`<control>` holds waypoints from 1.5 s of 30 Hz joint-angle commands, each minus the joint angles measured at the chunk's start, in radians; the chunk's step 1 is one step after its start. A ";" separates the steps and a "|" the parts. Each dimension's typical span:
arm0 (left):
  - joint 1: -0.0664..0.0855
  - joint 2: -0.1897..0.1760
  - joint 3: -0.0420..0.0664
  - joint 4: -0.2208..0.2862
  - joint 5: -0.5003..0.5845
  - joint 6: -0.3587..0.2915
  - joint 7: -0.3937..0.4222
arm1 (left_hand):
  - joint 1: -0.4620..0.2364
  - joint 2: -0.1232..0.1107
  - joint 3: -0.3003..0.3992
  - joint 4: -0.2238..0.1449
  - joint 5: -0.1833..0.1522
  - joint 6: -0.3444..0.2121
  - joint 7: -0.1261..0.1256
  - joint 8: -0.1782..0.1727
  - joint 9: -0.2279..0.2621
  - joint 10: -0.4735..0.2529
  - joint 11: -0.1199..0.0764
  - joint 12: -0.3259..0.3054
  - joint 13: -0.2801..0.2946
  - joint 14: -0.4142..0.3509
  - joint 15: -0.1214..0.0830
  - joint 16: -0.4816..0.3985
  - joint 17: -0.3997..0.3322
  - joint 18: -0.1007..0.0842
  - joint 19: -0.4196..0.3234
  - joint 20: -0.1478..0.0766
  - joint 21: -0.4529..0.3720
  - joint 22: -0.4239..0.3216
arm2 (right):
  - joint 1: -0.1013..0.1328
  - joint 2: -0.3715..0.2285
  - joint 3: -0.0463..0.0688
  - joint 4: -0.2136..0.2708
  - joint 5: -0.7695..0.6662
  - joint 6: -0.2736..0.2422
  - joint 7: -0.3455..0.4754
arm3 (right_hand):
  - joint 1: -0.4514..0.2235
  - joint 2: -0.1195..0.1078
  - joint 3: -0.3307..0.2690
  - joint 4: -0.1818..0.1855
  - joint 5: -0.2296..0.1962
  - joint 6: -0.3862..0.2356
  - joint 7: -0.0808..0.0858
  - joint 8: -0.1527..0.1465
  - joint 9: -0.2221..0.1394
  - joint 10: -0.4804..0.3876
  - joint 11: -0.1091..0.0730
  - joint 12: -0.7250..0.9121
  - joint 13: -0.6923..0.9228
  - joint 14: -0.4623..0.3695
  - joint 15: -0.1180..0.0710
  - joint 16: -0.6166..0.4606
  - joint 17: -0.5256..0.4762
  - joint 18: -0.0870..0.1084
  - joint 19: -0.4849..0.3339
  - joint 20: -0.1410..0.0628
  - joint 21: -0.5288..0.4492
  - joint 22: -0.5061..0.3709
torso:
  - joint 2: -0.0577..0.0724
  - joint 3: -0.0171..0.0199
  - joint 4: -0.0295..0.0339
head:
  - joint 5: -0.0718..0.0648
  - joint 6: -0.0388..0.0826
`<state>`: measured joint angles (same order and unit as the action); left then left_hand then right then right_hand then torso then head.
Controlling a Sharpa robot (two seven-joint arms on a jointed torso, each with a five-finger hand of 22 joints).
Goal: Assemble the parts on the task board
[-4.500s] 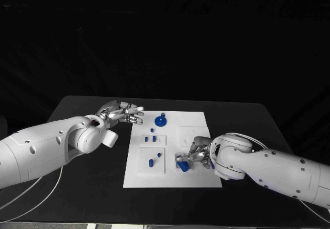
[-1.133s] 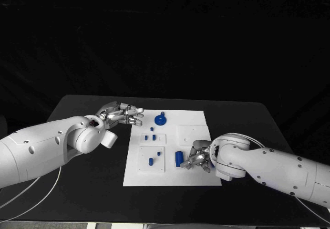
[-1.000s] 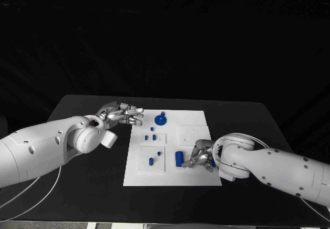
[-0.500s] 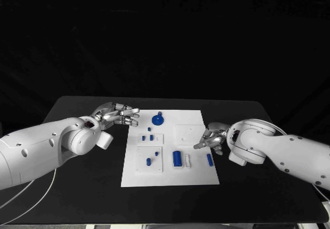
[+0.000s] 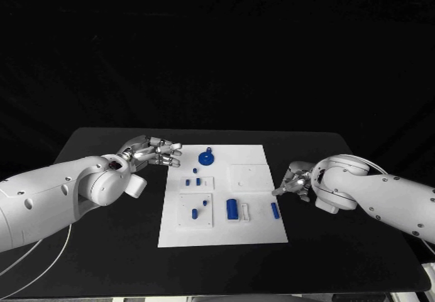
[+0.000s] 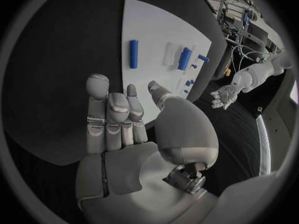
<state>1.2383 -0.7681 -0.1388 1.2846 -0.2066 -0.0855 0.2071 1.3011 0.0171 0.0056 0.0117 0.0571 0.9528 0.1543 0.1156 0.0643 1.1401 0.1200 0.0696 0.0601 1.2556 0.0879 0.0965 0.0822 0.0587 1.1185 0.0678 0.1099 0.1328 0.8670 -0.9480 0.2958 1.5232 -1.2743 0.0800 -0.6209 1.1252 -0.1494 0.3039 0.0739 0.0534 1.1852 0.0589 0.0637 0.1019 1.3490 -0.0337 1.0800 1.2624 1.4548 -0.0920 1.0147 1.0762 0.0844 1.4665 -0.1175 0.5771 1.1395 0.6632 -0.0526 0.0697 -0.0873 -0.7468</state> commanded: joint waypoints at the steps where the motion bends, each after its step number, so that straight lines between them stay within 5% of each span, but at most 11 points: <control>1: -0.001 0.000 0.001 0.003 -0.003 0.000 0.006 | -0.008 -0.004 0.000 0.004 0.000 -0.005 -0.001 0.004 0.000 -0.007 0.002 0.007 0.001 -0.007 0.002 -0.001 0.001 -0.012 -0.005 0.003 0.002 -0.001 | -0.016 0.005 0.000 -0.010 -0.056 0.072 -0.025 | -0.012 -0.015 -0.005 0.021 -0.005 0.003 -0.002 0.000 -0.003 -0.005 0.004 -0.008 -0.002 0.000 0.006 0.000 0.001 -0.005 0.044 0.007 -0.007 -0.002 | 0.000 -0.0010 0.0009 | -0.002 -0.002; 6: -0.001 -0.001 0.001 0.003 -0.003 0.001 0.006 | -0.008 -0.004 0.000 0.004 0.000 -0.005 -0.001 0.004 0.000 -0.007 0.002 0.007 0.001 -0.007 0.002 -0.001 0.001 -0.012 -0.005 0.003 0.002 -0.001 | -0.038 0.016 -0.001 -0.017 -0.063 0.083 -0.039 | -0.023 -0.032 -0.021 0.060 -0.005 0.001 -0.001 0.000 -0.006 -0.008 0.005 -0.014 -0.004 0.000 0.005 -0.005 0.000 -0.006 0.043 0.006 -0.012 -0.004 | 0.000 -0.0012 -0.0003 | 0.000 -0.002; 11: -0.001 -0.002 0.001 0.003 -0.008 0.003 0.005 | -0.008 -0.004 0.000 0.004 0.000 -0.005 -0.001 0.004 0.000 -0.007 0.002 0.007 0.001 -0.007 0.002 -0.001 0.001 -0.012 -0.005 0.003 0.002 -0.001 | -0.055 0.029 -0.002 -0.027 -0.084 0.105 -0.056 | -0.008 -0.043 -0.106 0.143 -0.005 -0.004 -0.002 0.001 -0.007 -0.010 0.005 -0.022 -0.008 0.001 0.006 -0.012 -0.001 -0.006 0.044 0.006 -0.021 -0.009 | 0.000 -0.0013 0.0026 | -0.002 -0.003; 16: -0.001 -0.003 0.001 0.003 -0.014 0.004 0.004 | -0.009 -0.004 0.001 0.004 0.000 -0.006 -0.001 0.004 0.000 -0.008 0.002 0.007 0.001 -0.007 0.002 -0.002 0.001 -0.012 -0.006 0.003 0.003 -0.001 | -0.071 0.037 -0.002 -0.028 -0.098 0.118 -0.063 | 0.006 -0.047 -0.155 0.185 -0.005 -0.005 -0.002 0.001 -0.007 -0.011 0.005 -0.027 -0.009 0.002 0.006 -0.017 -0.001 -0.007 0.043 0.007 -0.027 -0.011 | 0.000 -0.0013 0.0002 | 0.000 -0.005; 25: -0.001 -0.002 0.001 0.002 -0.016 0.008 0.002 | -0.010 -0.005 0.000 0.005 -0.001 -0.007 -0.001 0.005 0.000 -0.009 0.003 0.007 0.001 -0.007 0.002 -0.002 0.001 -0.012 -0.006 0.003 0.003 -0.002 | -0.079 0.048 -0.003 -0.031 -0.111 0.107 -0.069 | 0.023 -0.031 -0.152 0.177 -0.005 0.000 -0.002 0.001 -0.006 -0.010 0.004 -0.027 -0.009 0.002 0.006 -0.019 0.001 -0.007 0.044 0.006 -0.027 -0.012 | 0.000 -0.0011 0.0016 | -0.003 -0.006; 31: -0.001 -0.002 0.001 0.002 -0.016 0.009 0.001 | -0.010 -0.005 0.000 0.005 -0.001 -0.007 -0.001 0.005 0.000 -0.009 0.003 0.007 0.001 -0.007 0.002 -0.002 0.001 -0.012 -0.006 0.003 0.003 -0.002 | -0.084 0.059 -0.003 -0.039 -0.120 0.086 -0.069 | 0.051 0.017 -0.112 0.116 -0.005 0.007 -0.004 0.002 -0.006 -0.009 0.003 -0.026 -0.008 0.002 0.005 -0.021 0.003 -0.007 0.044 0.006 -0.028 -0.012 | 0.000 -0.0007 0.0016 | -0.002 -0.007; 37: -0.001 -0.002 0.001 0.001 -0.016 0.010 -0.002 | -0.010 -0.005 0.000 0.005 -0.001 -0.007 -0.001 0.005 0.000 -0.009 0.003 0.007 0.001 -0.007 0.002 -0.002 0.001 -0.012 -0.006 0.003 0.003 -0.002 | -0.099 0.071 -0.003 -0.045 -0.125 0.071 -0.067 | 0.135 0.066 -0.017 -0.001 -0.004 0.018 -0.011 0.001 -0.007 -0.009 -0.002 -0.027 -0.008 0.003 0.002 -0.023 0.002 -0.010 0.043 0.005 -0.027 -0.012 | 0.000 0.0002 0.0022 | 0.001 -0.010; 42: -0.001 -0.003 0.001 0.000 -0.016 0.011 -0.004 | -0.008 -0.004 0.001 0.004 -0.001 -0.007 -0.001 0.005 0.000 -0.009 0.003 0.007 0.001 -0.007 0.002 -0.003 0.002 -0.012 -0.007 0.003 0.004 -0.002 | -0.104 0.074 -0.003 -0.049 -0.126 0.057 -0.066 | 0.046 0.101 0.088 -0.207 0.025 0.031 -0.011 -0.001 0.002 -0.012 0.001 -0.021 -0.010 0.004 0.005 -0.021 -0.004 -0.009 0.043 0.009 -0.025 -0.009 | 0.000 -0.0007 0.0011 | 0.001 -0.011; 45: -0.001 -0.003 0.001 0.001 -0.016 0.011 -0.006 | -0.008 -0.004 0.001 0.004 -0.001 -0.007 -0.001 0.005 0.000 -0.009 0.003 0.007 0.001 -0.007 0.002 -0.003 0.002 -0.012 -0.007 0.003 0.004 -0.002 | -0.105 0.074 -0.003 -0.050 -0.125 0.047 -0.064 | 0.030 0.120 0.104 -0.250 0.048 0.036 -0.011 0.000 0.008 -0.013 0.000 -0.019 -0.012 0.003 0.006 -0.020 -0.007 -0.009 0.043 0.009 -0.022 -0.007 | -0.001 -0.0012 0.0005 | 0.002 -0.010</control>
<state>1.2383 -0.7721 -0.1388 1.2833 -0.2206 -0.0844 0.1998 1.2971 0.0131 0.0055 0.0117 0.0572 0.9535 0.1550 0.1155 0.0643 1.1364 0.1237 0.0696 0.0601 1.2556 0.0878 0.0966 0.0821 0.0587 1.1185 0.0678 0.1099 0.1321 0.7833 -0.8805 0.3082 1.4851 -1.3931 0.1177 -0.6771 1.1549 -0.0395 0.3431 -0.1070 0.0954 1.2124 0.0465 0.0703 0.2587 1.3421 -0.0337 1.0557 1.2514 1.4552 -0.0887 0.9951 1.0702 0.0752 1.4665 -0.1175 0.5531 1.1319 0.6630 -0.0528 0.0711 -0.0858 -0.7573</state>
